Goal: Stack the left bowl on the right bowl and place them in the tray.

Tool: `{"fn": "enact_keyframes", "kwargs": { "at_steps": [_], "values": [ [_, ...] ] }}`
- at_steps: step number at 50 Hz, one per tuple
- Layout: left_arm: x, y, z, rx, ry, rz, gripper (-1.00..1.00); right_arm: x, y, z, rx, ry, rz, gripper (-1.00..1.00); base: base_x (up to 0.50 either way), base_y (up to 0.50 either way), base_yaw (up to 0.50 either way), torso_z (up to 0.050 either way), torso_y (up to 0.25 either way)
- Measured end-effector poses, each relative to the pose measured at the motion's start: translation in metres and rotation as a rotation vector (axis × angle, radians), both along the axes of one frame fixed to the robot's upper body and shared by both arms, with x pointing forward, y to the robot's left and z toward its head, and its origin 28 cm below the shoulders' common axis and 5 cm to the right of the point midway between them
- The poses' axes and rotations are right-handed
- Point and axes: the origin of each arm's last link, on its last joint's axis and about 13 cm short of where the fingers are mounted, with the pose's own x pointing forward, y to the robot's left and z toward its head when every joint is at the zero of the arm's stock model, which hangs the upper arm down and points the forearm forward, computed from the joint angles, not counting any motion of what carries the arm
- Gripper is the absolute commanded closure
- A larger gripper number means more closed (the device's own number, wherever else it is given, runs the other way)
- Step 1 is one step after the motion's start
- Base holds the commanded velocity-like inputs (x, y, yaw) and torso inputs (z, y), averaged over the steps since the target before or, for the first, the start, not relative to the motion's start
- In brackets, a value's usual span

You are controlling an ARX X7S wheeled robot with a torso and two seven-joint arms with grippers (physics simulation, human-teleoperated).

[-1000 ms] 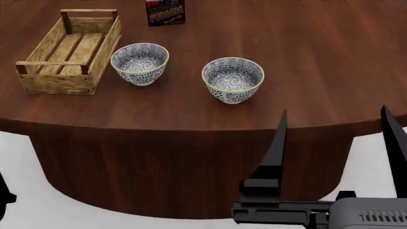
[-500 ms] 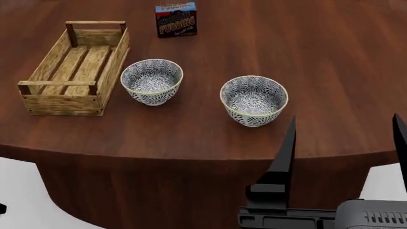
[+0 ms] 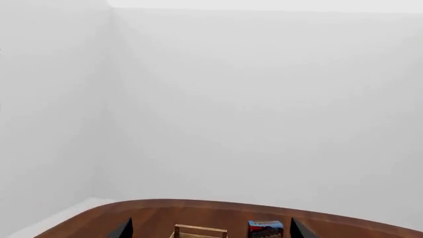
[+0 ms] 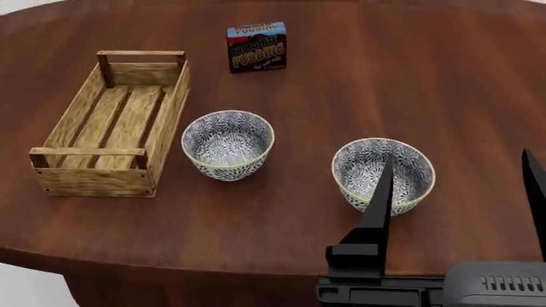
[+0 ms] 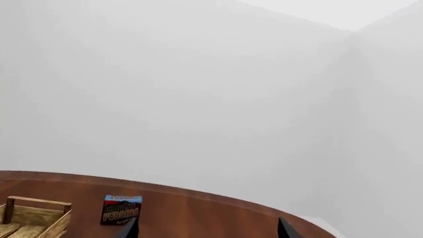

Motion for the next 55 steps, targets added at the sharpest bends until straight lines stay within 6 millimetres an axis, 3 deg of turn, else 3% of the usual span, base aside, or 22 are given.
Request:
{"fn": "enact_keyframes", "kwargs": {
  "at_steps": [32, 55],
  "values": [
    [-0.0026, 0.0004, 0.0022, 0.002, -0.007, 0.011, -1.0, 0.0004, -0.0019, -0.0009, 0.003, 0.001, 0.0, -1.0, 0.39, 0.33, 0.0, 0.0, 0.001],
    [-0.0051, 0.0009, 0.0043, 0.009, -0.018, 0.012, -1.0, 0.0009, -0.0033, 0.0, 0.016, 0.0, -0.017, -1.0, 0.43, 0.19, 0.0, 0.0, 0.001]
  ]
}}
